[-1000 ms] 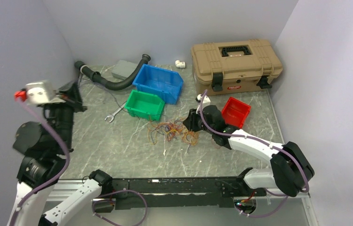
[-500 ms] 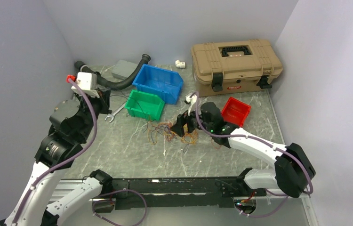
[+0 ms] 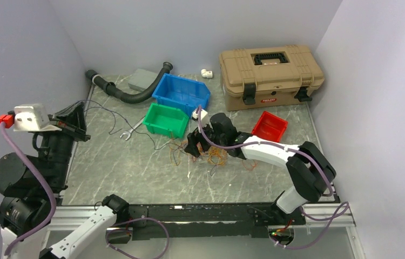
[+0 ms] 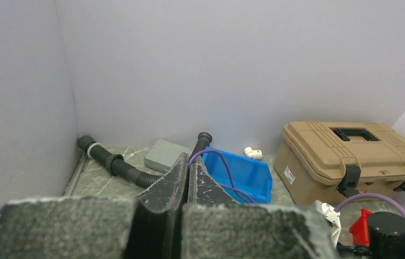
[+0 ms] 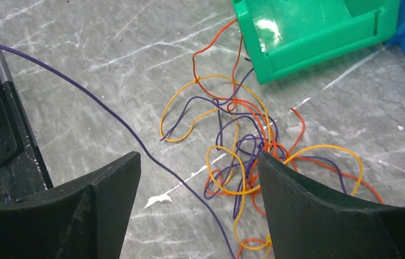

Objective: Untangle the cables

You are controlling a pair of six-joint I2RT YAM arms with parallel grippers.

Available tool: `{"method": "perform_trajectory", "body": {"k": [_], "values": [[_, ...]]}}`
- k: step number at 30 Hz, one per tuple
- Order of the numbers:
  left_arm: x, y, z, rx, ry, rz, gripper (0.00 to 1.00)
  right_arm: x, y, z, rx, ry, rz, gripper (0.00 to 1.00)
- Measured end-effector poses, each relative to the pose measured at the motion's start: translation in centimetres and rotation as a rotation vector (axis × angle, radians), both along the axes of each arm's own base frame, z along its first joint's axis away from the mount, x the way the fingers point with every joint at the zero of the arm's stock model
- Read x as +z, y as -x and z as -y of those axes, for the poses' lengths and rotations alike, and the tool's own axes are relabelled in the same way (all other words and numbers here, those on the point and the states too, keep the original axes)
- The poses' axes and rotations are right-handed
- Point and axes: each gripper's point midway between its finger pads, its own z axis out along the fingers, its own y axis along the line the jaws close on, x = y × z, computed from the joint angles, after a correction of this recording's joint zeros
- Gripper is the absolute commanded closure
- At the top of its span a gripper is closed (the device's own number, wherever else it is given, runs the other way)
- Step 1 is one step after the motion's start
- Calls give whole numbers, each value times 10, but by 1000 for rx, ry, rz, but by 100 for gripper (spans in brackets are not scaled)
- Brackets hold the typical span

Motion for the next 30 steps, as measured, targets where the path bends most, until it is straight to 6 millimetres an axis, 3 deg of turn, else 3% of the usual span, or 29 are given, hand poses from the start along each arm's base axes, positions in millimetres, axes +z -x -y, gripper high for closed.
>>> {"method": "perform_trajectory", "body": {"k": [6,9,17,20,23,24,25,26,27,28,29,30], "values": [[7,9,-10,28,1,25,100,-13,0,-14,30,18,-15,29],[16,15,-18,52,3,47,100,-19,13,-23,92,11,-42,33],[13,16,-23,79,2,43,100,-15,27,-35,148,-13,-32,100],[4,13,-27,109,-2,16,100,-11,26,-34,133,-20,-37,100],[-20,2,-31,166,-22,-86,99,1,25,-32,112,-37,-28,100],[-36,-5,-32,198,-36,-153,95,7,25,-32,107,-47,-26,100],[-51,-13,-31,224,-52,-214,85,14,25,-32,101,-59,-24,100],[-70,-22,-29,249,-72,-284,54,21,25,-33,96,-73,-22,100],[-89,-30,-26,265,-100,-350,38,27,25,-34,92,-86,-21,100],[-114,-39,-21,275,-134,-433,13,35,24,-35,87,-102,-22,100],[-136,-45,-16,277,-170,-503,3,40,24,-36,84,-112,-22,100],[-161,-50,-11,273,-207,-583,1,46,23,-38,82,-125,-24,100]]}}
